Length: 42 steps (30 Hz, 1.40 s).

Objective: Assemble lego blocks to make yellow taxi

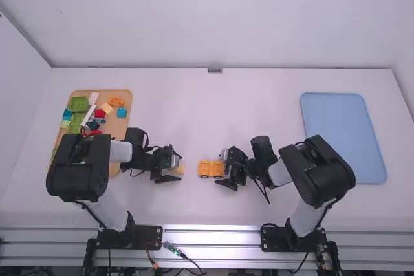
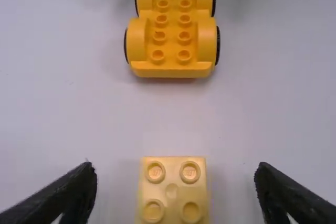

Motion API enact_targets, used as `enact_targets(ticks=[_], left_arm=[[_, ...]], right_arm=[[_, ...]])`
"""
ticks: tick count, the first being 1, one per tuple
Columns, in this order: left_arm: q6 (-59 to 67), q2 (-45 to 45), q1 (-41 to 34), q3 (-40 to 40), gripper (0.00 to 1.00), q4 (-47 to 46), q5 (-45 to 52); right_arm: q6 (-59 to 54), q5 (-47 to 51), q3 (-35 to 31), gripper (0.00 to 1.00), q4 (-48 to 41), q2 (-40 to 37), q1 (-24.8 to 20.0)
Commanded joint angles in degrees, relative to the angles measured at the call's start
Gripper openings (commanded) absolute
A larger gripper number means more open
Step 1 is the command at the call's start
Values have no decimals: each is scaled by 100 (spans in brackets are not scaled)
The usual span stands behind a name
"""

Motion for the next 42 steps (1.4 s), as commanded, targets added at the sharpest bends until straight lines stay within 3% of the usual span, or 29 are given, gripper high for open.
enact_targets(ticks=[1, 4, 20, 22, 30, 31, 32, 33, 42], left_arm=[[-63, 85, 44, -39, 71, 111, 66], [-446, 166, 7, -129, 69, 501, 61], [-457, 176, 52, -313, 49, 691, -138], [-459, 176, 55, -313, 36, 704, -72], [-459, 176, 52, -308, 32, 682, -96], [-461, 176, 52, -306, 29, 682, -81], [-511, 176, 48, -280, 8, 673, -28], [-546, 176, 48, -269, 3, 669, 2], [-863, 30, -116, 345, 2, -210, 109]], right_arm=[[4, -232, 125, 99, 7, 162, -17], [7, -247, 210, 99, 0, 293, 39], [153, -210, 157, 99, 240, 295, 24], [151, -208, 160, 99, 240, 295, 26], [155, -203, 153, 99, 236, 295, 63], [155, -199, 155, 99, 229, 295, 74], [153, -127, 157, 99, 190, 295, 74], [155, -96, 160, 99, 179, 295, 72], [118, 79, 157, 97, 155, 295, 70]])
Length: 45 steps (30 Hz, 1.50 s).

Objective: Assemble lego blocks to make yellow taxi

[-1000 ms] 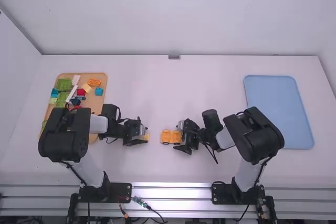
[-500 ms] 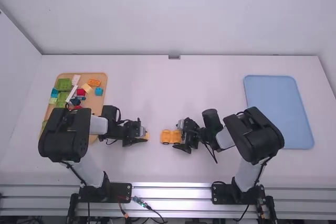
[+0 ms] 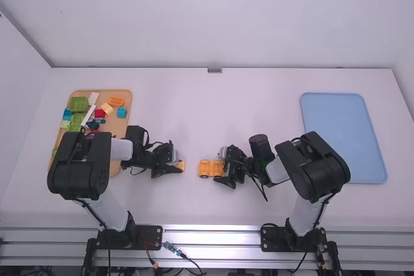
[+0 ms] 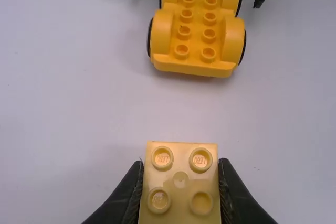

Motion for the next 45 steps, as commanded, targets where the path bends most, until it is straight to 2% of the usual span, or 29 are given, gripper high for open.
enact_targets(ticks=[1, 4, 8, 10, 15, 17, 18, 21, 26, 28, 31, 32, 33, 34, 35, 37, 38, 43, 45], left_arm=[[-101, -110, -105, 225, 2, -278, 160], [-96, -213, -221, 365, 2, -479, 168], [-15, -274, -278, 393, 2, -455, 459], [35, -274, -273, 402, 2, -446, 573], [-251, -282, -345, 393, 2, -256, 621], [-247, -282, -479, 402, 2, -236, 619], [-313, -282, -616, 393, 2, -125, 592], [-619, -282, -883, 380, 2, 201, 459], [-1930, -282, -1593, 402, 2, 1145, -190], [-1993, -282, -1711, 391, 2, 1276, -199], [-1987, -282, -1886, 387, 2, 1314, -173], [-2006, -282, -1917, 387, 2, 1303, -186], [-2109, -282, -1932, 385, 2, 1314, -186], [-2232, -282, -1917, 385, 2, 1338, -186], [-2260, -282, -1908, 385, 2, 1360, -188], [-2236, -282, -1928, 385, 2, 1373, -186], [-2251, -285, -1926, 385, 2, 1410, -186], [-2415, -300, -1923, 409, 2, 1427, -184], [-2632, -300, -1923, 422, 2, 1440, -186]], right_arm=[[-31, -7, -7, 96, -9, 54, 22], [-133, 20, 37, 91, 7, 148, 103], [-160, 22, 236, 88, -11, 428, 216], [-155, 15, 289, 89, 11, 518, 219], [-109, -138, 308, 82, 205, 586, 160], [-116, -107, 210, 76, 474, 586, 173], [-116, -98, 157, 69, 584, 586, 164], [-118, -105, 107, 59, 695, 586, 157], [-225, -111, 175, 33, 566, 586, 166], [-297, -109, 212, 31, 461, 586, 166], [-332, -109, 315, 33, 205, 586, 166], [-334, -107, 341, 45, 125, 586, 166], [-330, -105, 363, 52, 70, 586, 168], [-378, -107, 389, 65, -28, 586, 173], [-415, -109, 385, 72, -48, 586, 160], [-413, -103, 356, 77, -7, 586, 162], [-415, -105, 317, 86, 37, 586, 160], [-238, 2, 140, 86, 385, 586, 177], [-219, 133, 109, 79, 442, 586, 219]])
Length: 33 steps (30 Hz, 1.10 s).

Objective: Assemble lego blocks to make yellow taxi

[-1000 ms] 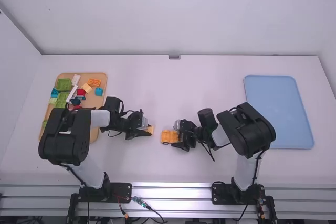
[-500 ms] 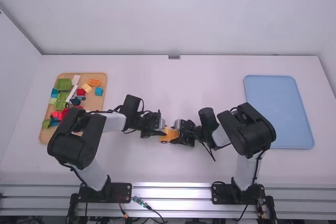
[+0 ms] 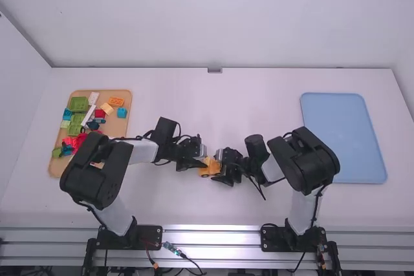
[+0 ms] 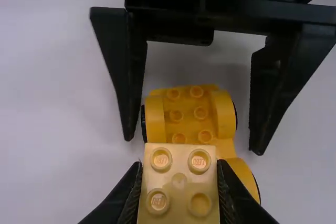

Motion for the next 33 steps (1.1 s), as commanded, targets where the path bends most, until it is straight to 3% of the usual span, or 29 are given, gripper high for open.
enact_targets(ticks=[1, 4, 7, 8, 12, 19, 23, 29, 32, 33], left_arm=[[-334, -125, -15, 74, 2, -35, 83], [-345, -186, -4, 55, 2, -111, 83], [-363, -335, 0, 28, 2, -179, 81], [-413, -394, 17, 24, 2, -184, 79], [-533, -656, 20, 2, 2, -275, 61], [-514, -964, 28, -55, 2, -483, 61], [-494, -1113, 26, -210, 2, -422, 63], [-564, -1200, 26, -428, 2, -188, -37], [-688, -1200, 28, -448, 2, -188, -129], [-686, -1200, 26, -446, 2, -188, -142]], right_arm=[[92, 181, -66, 75, 22, 87, 59], [92, 195, -13, 61, -33, 87, 107], [92, 170, 20, 59, -33, 87, 94], [92, 177, 13, 60, -20, 87, 94], [170, 166, 17, 83, 13, 87, 94], [-20, 66, 87, 87, -70, 87, 179], [-459, -310, 310, 86, -579, 87, 168], [-584, -293, 535, 72, -1091, 87, 177], [-588, -269, 522, 56, -1036, 87, 164], [-529, -240, 522, 55, -1036, 87, 166]])
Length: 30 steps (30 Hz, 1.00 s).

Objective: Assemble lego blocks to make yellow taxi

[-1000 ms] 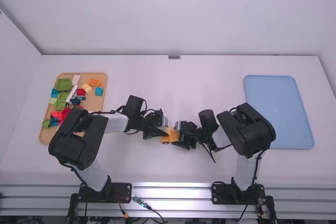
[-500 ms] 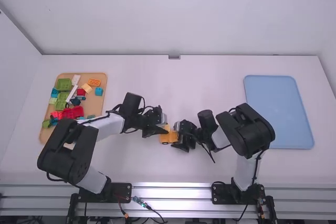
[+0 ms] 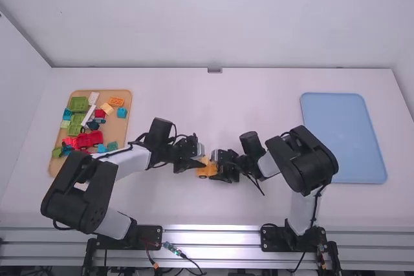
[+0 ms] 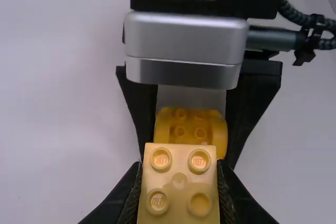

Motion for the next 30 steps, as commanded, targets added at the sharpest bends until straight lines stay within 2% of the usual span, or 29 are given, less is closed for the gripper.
enact_targets(ticks=[1, 2, 10, 16, 20, 24, 30], left_arm=[[-92, -140, 20, -59, 2, -11, -7], [-87, -140, 17, -59, 2, -13, -31], [35, -68, 11, -59, 2, 48, -68], [254, 54, 11, -59, 2, 125, -63], [328, 100, 17, -59, 2, 192, -87], [363, 194, 20, -55, 2, 289, -83], [361, 596, 15, 114, 2, 229, -17]], right_arm=[[83, -28, 55, 54, -4, 89, 13], [199, 81, 66, 50, -11, 89, 13], [590, 411, 28, 43, 168, 89, 13], [820, 431, -184, 45, 782, 89, 7], [826, 374, -280, 51, 1047, 89, 22], [785, 166, -186, 53, 817, 89, -20], [247, 164, 197, 52, -179, 89, -31]])
